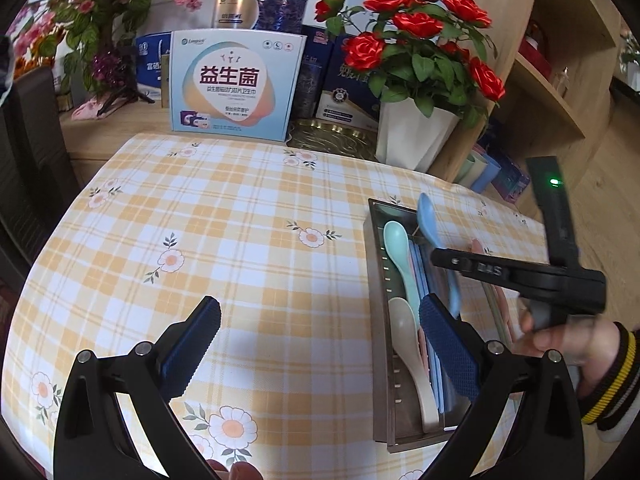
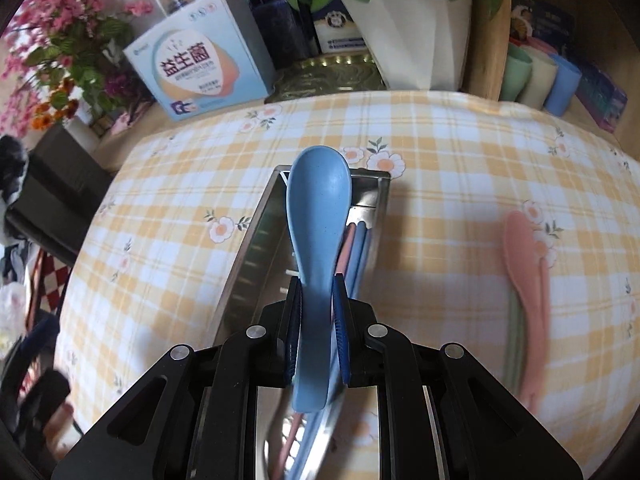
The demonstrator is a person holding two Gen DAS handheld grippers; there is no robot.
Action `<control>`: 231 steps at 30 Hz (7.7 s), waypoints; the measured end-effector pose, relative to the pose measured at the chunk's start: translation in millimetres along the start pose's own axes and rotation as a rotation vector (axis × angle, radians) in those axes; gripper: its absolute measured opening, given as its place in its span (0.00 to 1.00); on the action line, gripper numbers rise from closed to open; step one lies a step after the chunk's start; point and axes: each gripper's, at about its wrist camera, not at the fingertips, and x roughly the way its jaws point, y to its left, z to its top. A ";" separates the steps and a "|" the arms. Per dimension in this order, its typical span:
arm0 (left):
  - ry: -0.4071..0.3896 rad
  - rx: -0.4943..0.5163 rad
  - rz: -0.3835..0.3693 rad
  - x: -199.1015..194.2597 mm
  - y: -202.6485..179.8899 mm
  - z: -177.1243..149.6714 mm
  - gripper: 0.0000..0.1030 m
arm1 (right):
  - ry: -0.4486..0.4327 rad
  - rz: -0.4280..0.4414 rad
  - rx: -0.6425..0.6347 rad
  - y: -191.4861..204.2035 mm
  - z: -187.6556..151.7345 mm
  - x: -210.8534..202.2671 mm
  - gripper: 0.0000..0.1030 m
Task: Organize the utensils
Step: 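Lower the blue spoon into the steel tray and open the right tool, then reach the left tool to a green chopstick and close on it, then lift the green chopstick off the table with the left tool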
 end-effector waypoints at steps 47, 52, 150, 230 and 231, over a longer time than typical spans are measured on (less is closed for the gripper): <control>0.028 0.078 0.012 -7.6 -73.0 6.1 0.94 | -0.203 0.032 0.039 -63.4 -38.4 -86.5 0.86; 0.046 0.141 0.027 -2.1 -105.4 3.6 0.94 | -0.234 -0.036 0.030 -86.5 -55.1 -105.1 0.86; 0.359 0.364 -0.013 130.5 -251.9 -77.0 0.17 | -0.164 -0.151 0.226 -249.2 -133.6 -92.1 0.86; 0.438 0.212 -0.179 114.1 -214.8 -90.4 0.06 | -0.123 -0.225 0.130 -232.8 -134.7 -80.9 0.87; 0.435 0.221 -0.173 115.5 -216.6 -89.5 0.06 | -0.125 -0.218 0.132 -233.4 -135.1 -81.7 0.87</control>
